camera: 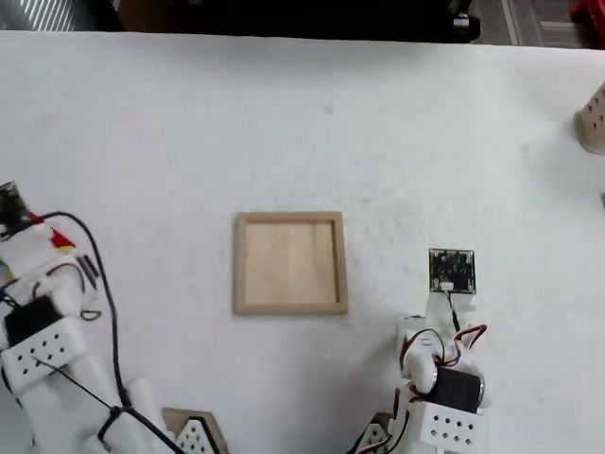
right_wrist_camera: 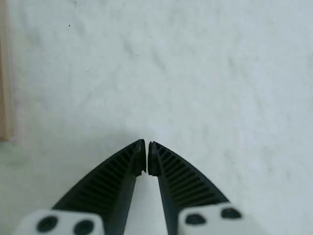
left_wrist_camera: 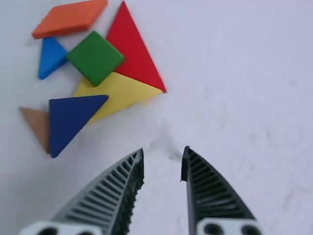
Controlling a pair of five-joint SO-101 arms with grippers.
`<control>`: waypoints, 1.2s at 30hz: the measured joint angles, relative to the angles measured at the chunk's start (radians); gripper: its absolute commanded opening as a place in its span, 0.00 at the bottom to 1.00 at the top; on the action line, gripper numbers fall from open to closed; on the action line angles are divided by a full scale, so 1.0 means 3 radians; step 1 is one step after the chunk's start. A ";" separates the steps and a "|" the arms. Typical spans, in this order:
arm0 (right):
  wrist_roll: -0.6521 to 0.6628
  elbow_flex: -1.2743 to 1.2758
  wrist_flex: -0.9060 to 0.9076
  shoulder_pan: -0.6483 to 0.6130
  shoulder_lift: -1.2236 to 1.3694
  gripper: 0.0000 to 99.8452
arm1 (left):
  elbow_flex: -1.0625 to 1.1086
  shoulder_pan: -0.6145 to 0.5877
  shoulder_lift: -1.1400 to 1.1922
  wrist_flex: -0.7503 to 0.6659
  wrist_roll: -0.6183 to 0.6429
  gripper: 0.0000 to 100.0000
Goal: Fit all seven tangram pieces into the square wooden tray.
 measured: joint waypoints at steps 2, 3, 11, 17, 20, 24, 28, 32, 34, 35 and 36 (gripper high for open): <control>0.0000 0.0000 0.0000 0.0000 0.0000 0.02 | -0.0107 -0.0153 0.0000 0.0000 0.0000 0.14; 0.0000 0.0000 0.0000 0.0000 0.0000 0.02 | -0.0169 -0.0225 -0.0005 0.0000 0.0005 0.14; 0.0000 0.0000 0.0000 0.0000 0.0000 0.02 | -0.0951 -0.0373 0.0675 0.0435 0.0143 0.14; 0.0000 0.0000 0.0000 0.0000 0.0000 0.02 | -0.1626 -0.0476 0.1545 0.0476 0.0143 0.14; 0.0000 0.0000 0.0000 0.0000 0.0000 0.02 | -0.1979 -0.0511 0.1913 0.0476 -0.0056 0.14; 0.0000 0.0000 0.0000 0.0000 0.0000 0.02 | -0.2429 -0.0522 0.2378 0.0476 -0.0598 0.14; 0.0000 0.0000 0.0000 0.0005 0.0000 0.02 | -0.2823 -0.0522 0.2839 0.0476 -0.1181 0.14; 0.0000 0.0000 0.0000 0.0005 0.0000 0.02 | -0.3186 -0.0522 0.3202 0.0476 -0.1897 0.14; 0.0000 0.0000 0.0000 0.0005 0.0000 0.02 | -0.3370 -0.0547 0.3350 0.0476 -0.2056 0.14; 0.0000 0.0000 0.0000 0.0005 0.0000 0.02 | -0.3473 -0.0563 0.3416 0.0476 -0.2082 0.15; 0.0000 0.0000 0.0000 0.0005 0.0000 0.02 | -0.3570 -0.0583 0.3493 0.0476 -0.2092 0.17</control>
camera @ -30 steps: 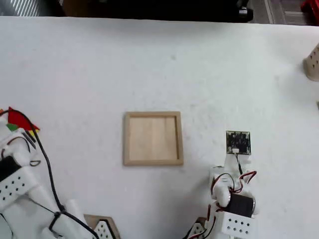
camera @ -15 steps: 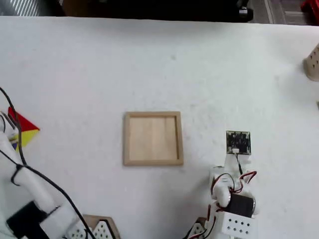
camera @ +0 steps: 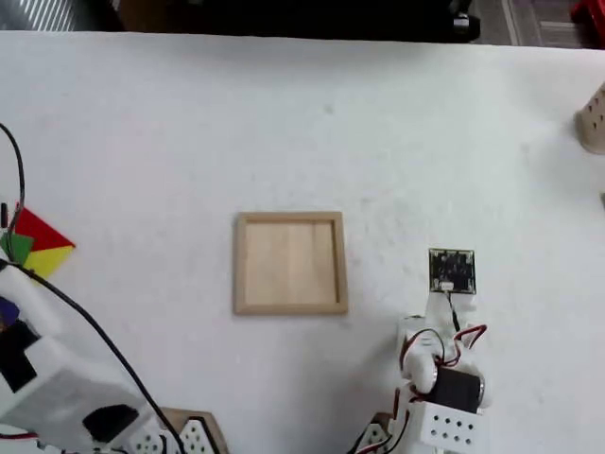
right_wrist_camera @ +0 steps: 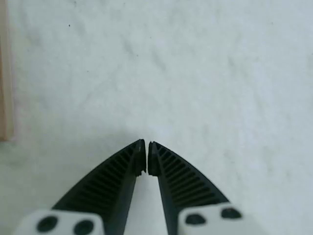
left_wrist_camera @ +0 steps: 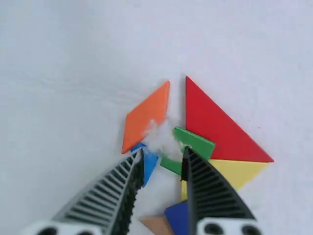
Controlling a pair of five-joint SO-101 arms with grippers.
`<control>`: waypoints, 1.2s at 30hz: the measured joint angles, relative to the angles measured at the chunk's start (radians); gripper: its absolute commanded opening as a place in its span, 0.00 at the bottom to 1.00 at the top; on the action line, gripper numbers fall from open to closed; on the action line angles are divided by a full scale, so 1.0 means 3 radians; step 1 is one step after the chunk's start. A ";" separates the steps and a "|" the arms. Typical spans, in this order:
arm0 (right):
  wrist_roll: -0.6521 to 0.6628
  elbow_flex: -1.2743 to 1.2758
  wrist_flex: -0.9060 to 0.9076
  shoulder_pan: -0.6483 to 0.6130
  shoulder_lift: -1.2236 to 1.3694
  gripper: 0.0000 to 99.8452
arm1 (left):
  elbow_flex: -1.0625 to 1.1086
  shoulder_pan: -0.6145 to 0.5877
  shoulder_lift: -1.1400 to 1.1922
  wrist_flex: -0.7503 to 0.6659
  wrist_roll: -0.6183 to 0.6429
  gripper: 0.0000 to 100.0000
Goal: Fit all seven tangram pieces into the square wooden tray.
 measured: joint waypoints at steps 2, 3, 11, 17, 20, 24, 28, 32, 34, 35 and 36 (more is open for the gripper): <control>0.0000 0.0000 0.0000 0.0000 0.0000 0.02 | -0.0194 -0.0031 0.0159 0.0000 -0.0020 0.20; 0.0000 0.0000 0.0000 0.0000 0.0000 0.02 | -0.0271 -0.0041 0.0245 0.0000 -0.0020 0.21; 0.0000 0.0000 0.0000 0.0000 0.0000 0.02 | -0.0926 -0.0164 0.0946 0.0102 -0.0061 0.21; 0.0000 0.0000 0.0000 0.0000 0.0000 0.02 | -0.1586 -0.0230 0.1632 0.0159 -0.0281 0.21; 0.0000 0.0000 0.0000 0.0000 0.0000 0.02 | -0.1969 -0.0251 0.1918 0.0363 -0.0363 0.21; 0.0000 0.0000 0.0000 0.0000 0.0000 0.02 | -0.2532 -0.0251 0.2199 0.0696 -0.0849 0.23; 0.0000 0.0000 0.0000 0.0000 0.0000 0.02 | -0.3069 -0.0251 0.2368 0.0962 -0.1233 0.25; 0.0000 0.0000 0.0000 0.0000 0.0000 0.02 | -0.3544 -0.0245 0.2445 0.1386 -0.1575 0.22; 0.0000 0.0000 0.0000 0.0000 0.0000 0.02 | -0.3693 -0.0205 0.2450 0.1647 -0.1821 0.22; 0.0000 0.0000 0.0000 0.0000 0.0000 0.02 | -0.3744 -0.0169 0.2450 0.1775 -0.1923 0.22; 0.0000 0.0000 0.0000 0.0000 0.0000 0.02 | -0.3769 -0.0128 0.2450 0.1872 -0.2015 0.22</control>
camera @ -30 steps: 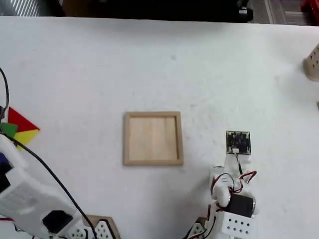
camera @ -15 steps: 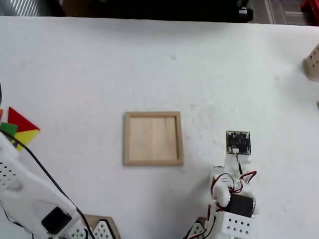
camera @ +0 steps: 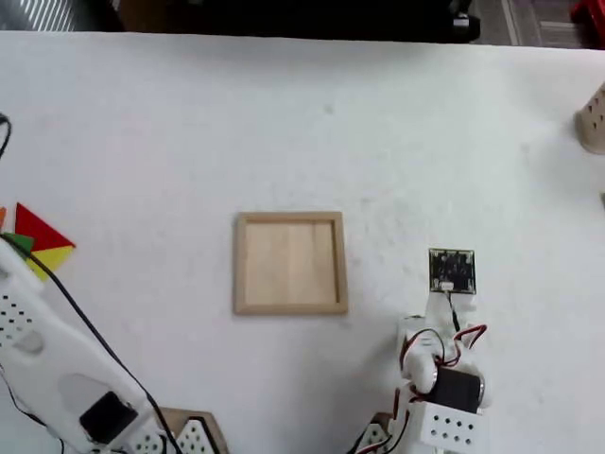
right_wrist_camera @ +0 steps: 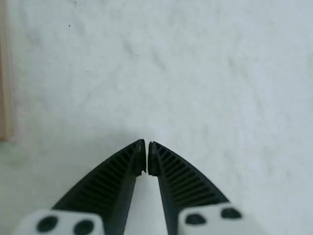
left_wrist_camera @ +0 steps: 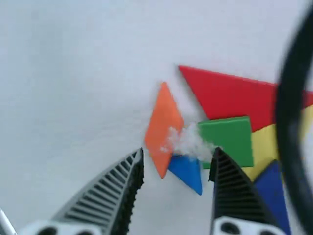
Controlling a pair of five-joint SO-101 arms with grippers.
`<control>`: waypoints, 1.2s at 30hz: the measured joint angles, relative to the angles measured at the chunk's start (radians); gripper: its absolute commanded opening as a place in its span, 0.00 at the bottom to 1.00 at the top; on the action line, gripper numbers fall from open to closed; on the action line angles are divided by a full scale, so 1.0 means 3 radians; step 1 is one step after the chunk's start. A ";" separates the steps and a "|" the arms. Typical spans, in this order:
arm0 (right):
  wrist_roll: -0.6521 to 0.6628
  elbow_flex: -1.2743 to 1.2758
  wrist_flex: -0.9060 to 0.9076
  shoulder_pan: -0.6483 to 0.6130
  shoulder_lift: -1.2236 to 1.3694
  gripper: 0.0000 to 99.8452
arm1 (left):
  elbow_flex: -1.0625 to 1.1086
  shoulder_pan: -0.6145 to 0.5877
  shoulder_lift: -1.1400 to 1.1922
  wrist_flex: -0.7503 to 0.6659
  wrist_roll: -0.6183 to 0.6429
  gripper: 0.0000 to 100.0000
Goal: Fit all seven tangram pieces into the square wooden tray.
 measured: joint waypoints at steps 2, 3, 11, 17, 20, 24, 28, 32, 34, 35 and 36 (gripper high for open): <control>0.0000 0.0000 0.0000 0.0000 0.0000 0.02 | -0.0020 0.0082 0.0000 0.0107 -0.0118 0.22; 0.0000 0.0000 0.0000 0.0000 0.0000 0.02 | -0.0020 0.0107 0.0000 0.0123 -0.0174 0.22; 0.0051 0.0000 0.0000 0.0000 0.0000 0.02 | -0.0061 0.0174 0.0205 0.0082 -0.0486 0.22; 0.0348 0.0000 0.0000 0.0005 0.0000 0.02 | -0.0061 0.0164 0.0338 -0.0020 -0.0542 0.22; 0.0368 0.0000 0.0000 0.0005 0.0000 0.02 | -0.0061 0.0164 0.0399 -0.0225 -0.0384 0.22; 0.0368 0.0000 0.0000 0.0005 0.0000 0.02 | -0.0061 0.0164 0.0573 -0.0670 -0.0215 0.22; 0.0368 0.0000 0.0000 0.0005 0.0000 0.02 | -0.0061 0.0164 0.0685 -0.1013 -0.0189 0.22; 0.0368 0.0000 0.0000 0.0005 0.0000 0.02 | -0.0061 0.0143 0.0793 -0.1084 -0.0322 0.22; 0.0368 0.0000 0.0000 0.0005 0.0000 0.02 | -0.0066 0.0123 0.0808 -0.1084 -0.0363 0.22; 0.0368 0.0000 0.0000 0.0005 0.0000 0.02 | -0.0077 0.0102 0.0829 -0.1084 -0.0389 0.22; 0.0368 0.0000 -0.0005 0.0005 0.0000 0.02 | -0.0092 0.0082 0.0834 -0.1084 -0.0425 0.22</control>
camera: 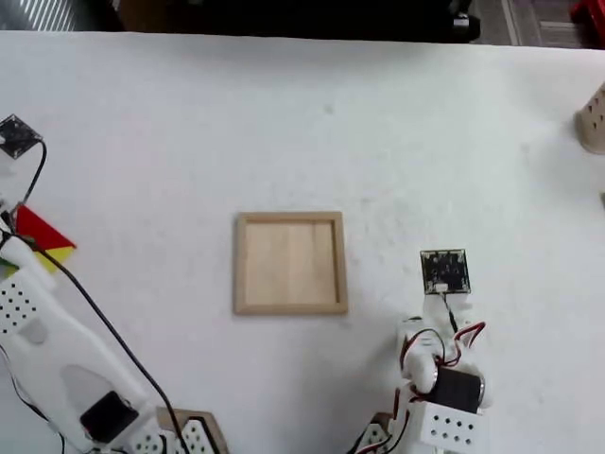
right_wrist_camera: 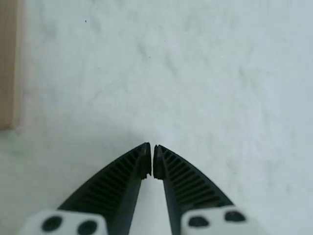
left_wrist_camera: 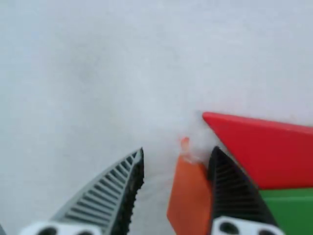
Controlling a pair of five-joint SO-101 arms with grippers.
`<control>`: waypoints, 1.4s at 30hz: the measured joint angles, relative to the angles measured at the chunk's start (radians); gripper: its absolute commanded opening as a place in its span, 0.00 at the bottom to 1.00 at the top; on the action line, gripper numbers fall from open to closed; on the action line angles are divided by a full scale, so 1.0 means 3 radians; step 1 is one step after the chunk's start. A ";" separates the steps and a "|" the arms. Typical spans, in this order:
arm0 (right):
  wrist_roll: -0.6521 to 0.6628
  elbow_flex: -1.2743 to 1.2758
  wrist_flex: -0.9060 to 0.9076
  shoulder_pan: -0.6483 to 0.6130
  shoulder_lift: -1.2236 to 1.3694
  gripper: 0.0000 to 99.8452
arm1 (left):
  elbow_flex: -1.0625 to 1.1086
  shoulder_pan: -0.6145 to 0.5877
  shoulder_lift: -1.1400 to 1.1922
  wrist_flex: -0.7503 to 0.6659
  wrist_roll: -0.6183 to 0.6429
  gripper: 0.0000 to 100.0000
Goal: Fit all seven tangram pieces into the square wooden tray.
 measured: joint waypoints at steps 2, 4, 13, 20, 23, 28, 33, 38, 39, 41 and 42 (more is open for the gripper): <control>0.0000 0.0000 0.0000 0.0000 0.0000 0.02 | -0.0026 -0.0046 0.0020 0.0005 -0.0133 0.22; 0.0000 0.0000 0.0000 0.0000 0.0000 0.02 | -0.0066 -0.0102 0.0036 0.0118 -0.0266 0.22; 0.0015 0.0000 0.0000 0.0000 0.0000 0.02 | -0.0118 -0.0450 0.0020 0.0634 -0.0481 0.22; 0.0015 0.0000 0.0000 0.0000 0.0000 0.02 | -0.0097 -0.0481 0.0020 0.0634 -0.0327 0.22; 0.0015 0.0000 0.0000 0.0000 0.0000 0.02 | -0.0123 -0.0496 0.0026 0.0414 0.0005 0.22; 0.0015 0.0000 0.0000 0.0000 0.0000 0.02 | -0.0148 -0.0455 0.0056 -0.0118 0.0404 0.22; 0.0015 0.0000 0.0000 0.0000 0.0000 0.02 | -0.0148 -0.0419 0.0056 -0.0450 0.0435 0.22; 0.0015 0.0000 0.0000 0.0000 0.0000 0.02 | -0.0164 -0.0271 0.0138 -0.0430 0.0435 0.22; 0.0015 0.0000 0.0000 0.0000 0.0000 0.02 | -0.0179 -0.0251 0.0179 -0.0409 0.0435 0.22; 0.0015 0.0000 0.0000 0.0000 0.0000 0.02 | -0.0210 -0.0235 0.0215 -0.0404 0.0435 0.22; 0.0015 0.0000 0.0000 0.0000 0.0000 0.02 | -0.0220 -0.0235 0.0220 -0.0399 0.0471 0.22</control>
